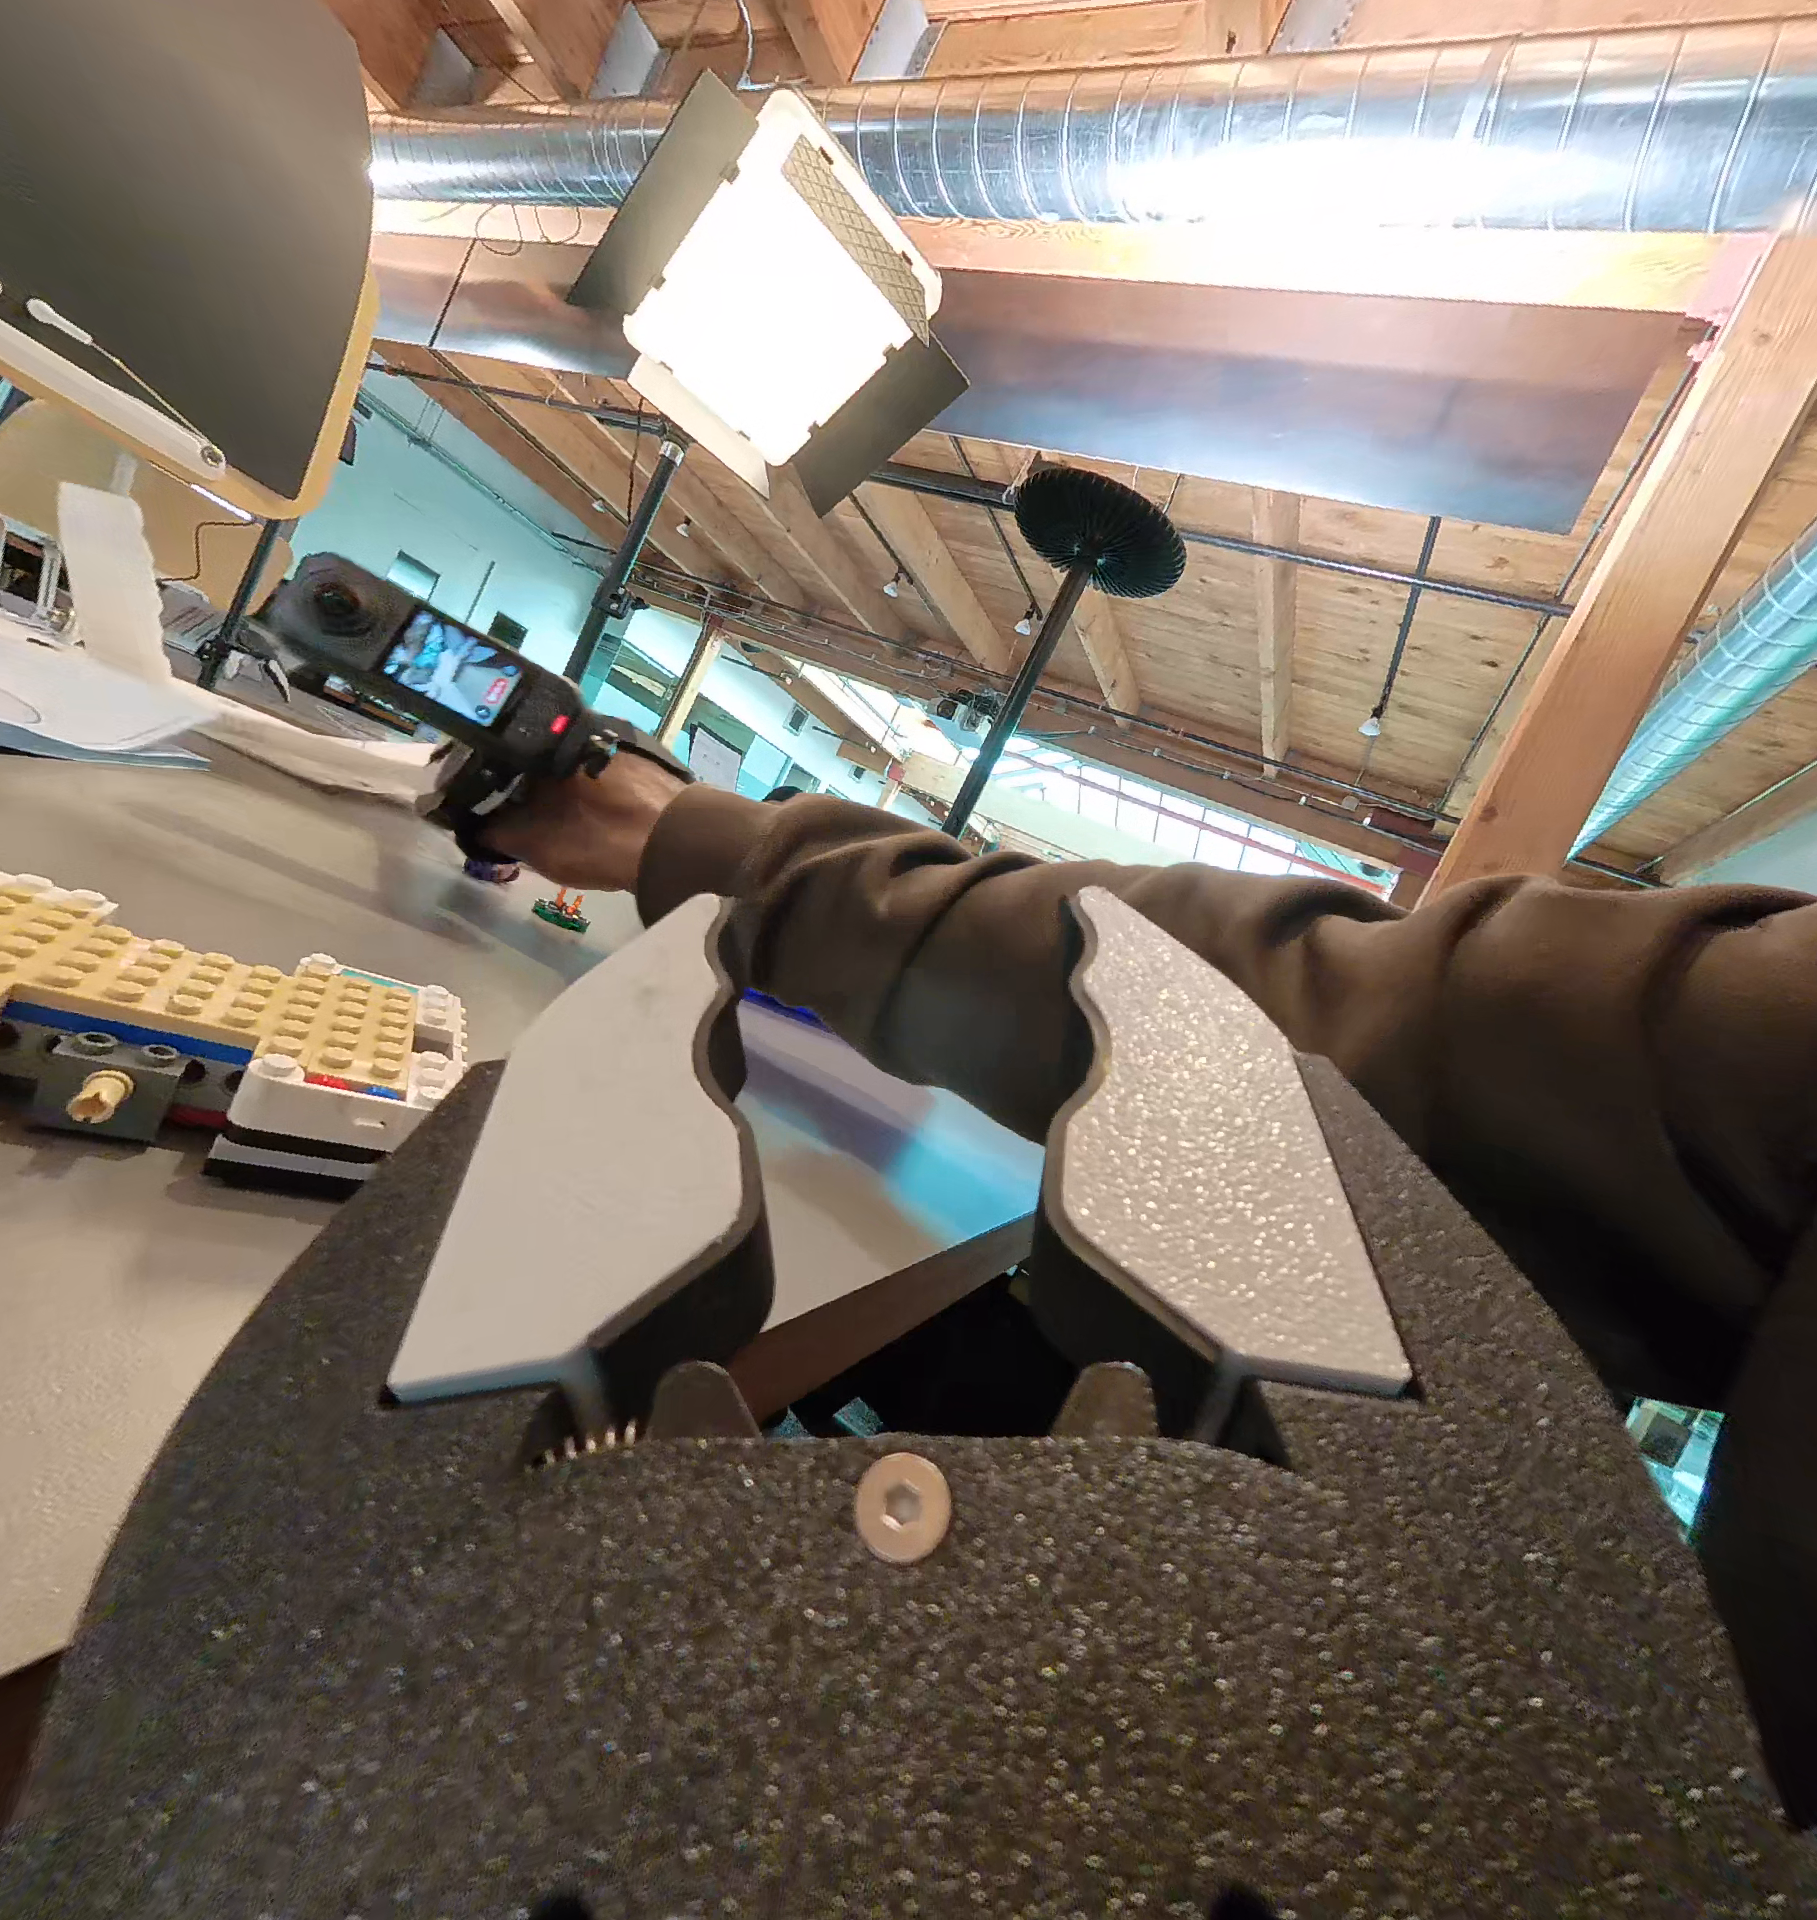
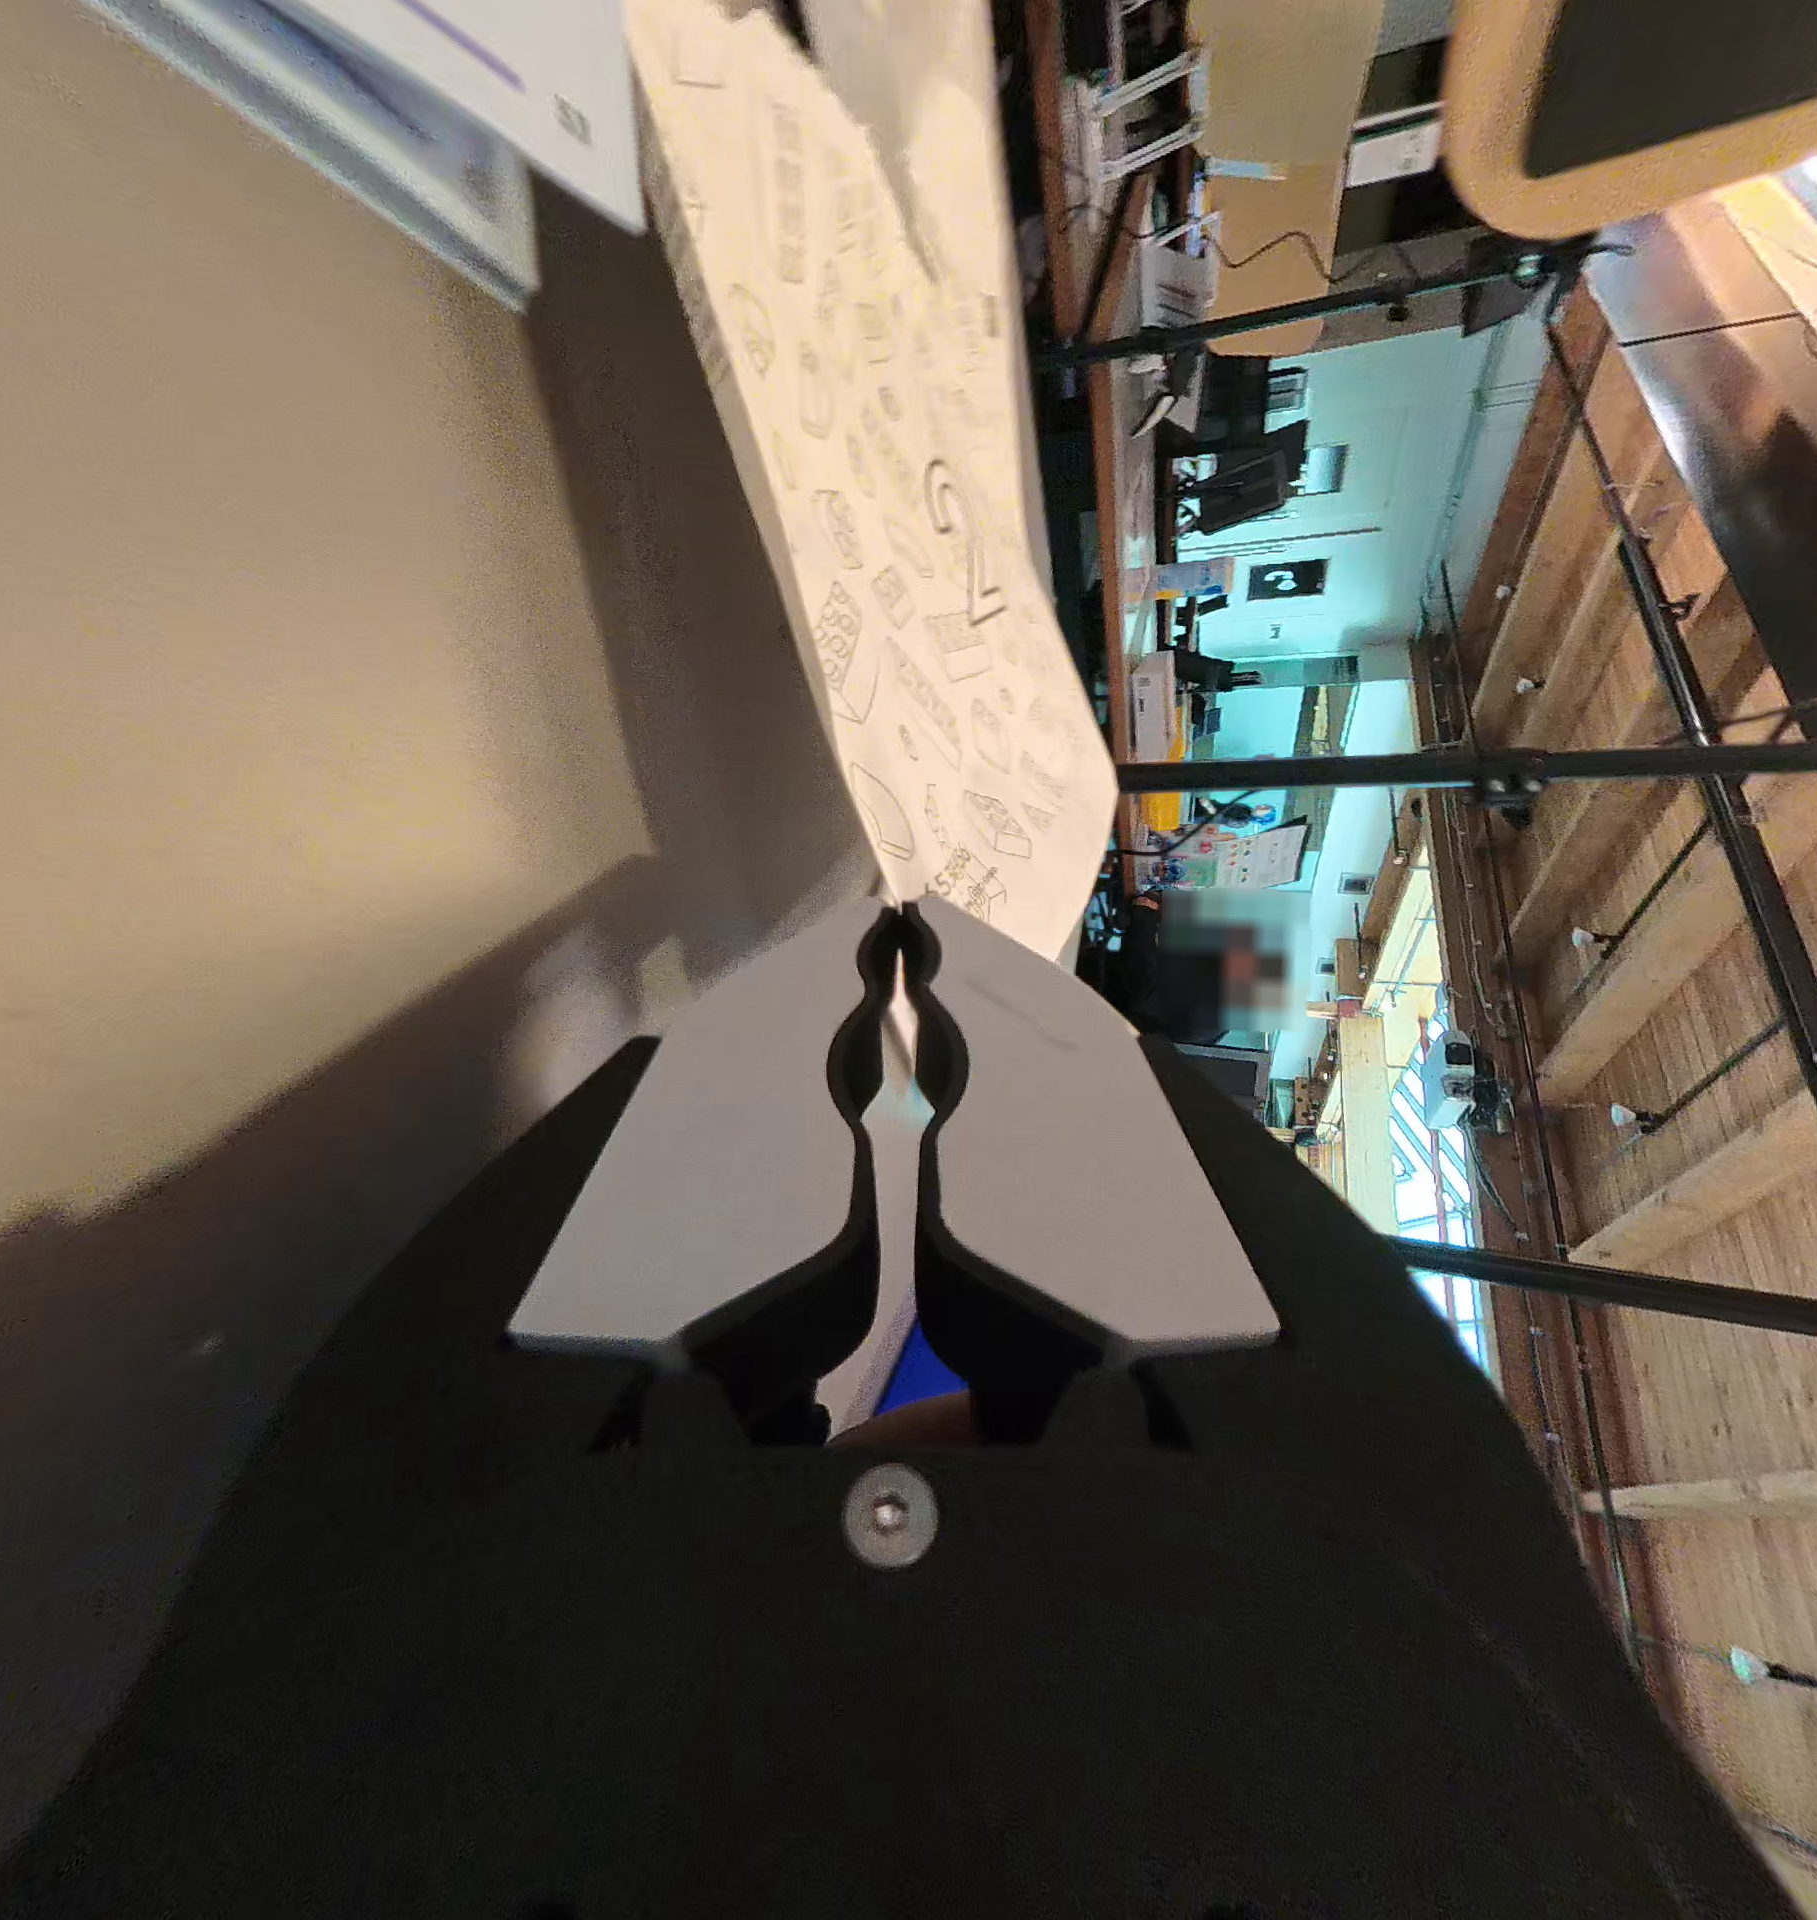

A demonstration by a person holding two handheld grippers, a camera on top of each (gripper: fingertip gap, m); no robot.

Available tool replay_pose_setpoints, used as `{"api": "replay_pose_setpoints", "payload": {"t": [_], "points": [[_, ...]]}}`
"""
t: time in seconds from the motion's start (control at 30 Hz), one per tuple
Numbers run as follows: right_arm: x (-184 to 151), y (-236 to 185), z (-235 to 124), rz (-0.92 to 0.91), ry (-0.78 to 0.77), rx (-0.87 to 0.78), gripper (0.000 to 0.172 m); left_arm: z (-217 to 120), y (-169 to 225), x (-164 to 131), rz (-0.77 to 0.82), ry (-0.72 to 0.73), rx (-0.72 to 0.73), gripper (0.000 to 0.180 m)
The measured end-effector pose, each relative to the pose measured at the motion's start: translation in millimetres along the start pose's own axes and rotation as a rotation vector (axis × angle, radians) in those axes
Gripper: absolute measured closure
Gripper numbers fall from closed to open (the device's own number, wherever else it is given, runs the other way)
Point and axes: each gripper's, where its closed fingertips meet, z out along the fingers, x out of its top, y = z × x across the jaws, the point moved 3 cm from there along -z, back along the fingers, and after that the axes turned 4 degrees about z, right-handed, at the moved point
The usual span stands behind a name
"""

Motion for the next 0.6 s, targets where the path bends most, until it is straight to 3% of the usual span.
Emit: {"api": "replay_pose_setpoints", "payload": {"t": [0.2, 0.37, 0.47, 0.6], "points": [[-16, 56, -39, 0.17, 0.128, -0.078, 0.172, 2, 4, -2, 0.002, -0.003, -0.008, 0.124], [-28, 88, -115, 0.292, 0.304, -0.115, 0.172, 5, 12, 2, 0.016, 0.009, -0.017, 0.124], [-40, 76, -176, 0.333, 0.411, -0.078, 0.172, 5, 17, 14, 0.028, 0.034, -0.007, 0.123], [-63, 29, -262, 0.362, 0.541, -0.019, 0.172, 10, 17, 34, 0.055, 0.046, 0.053, 0.122]]}}
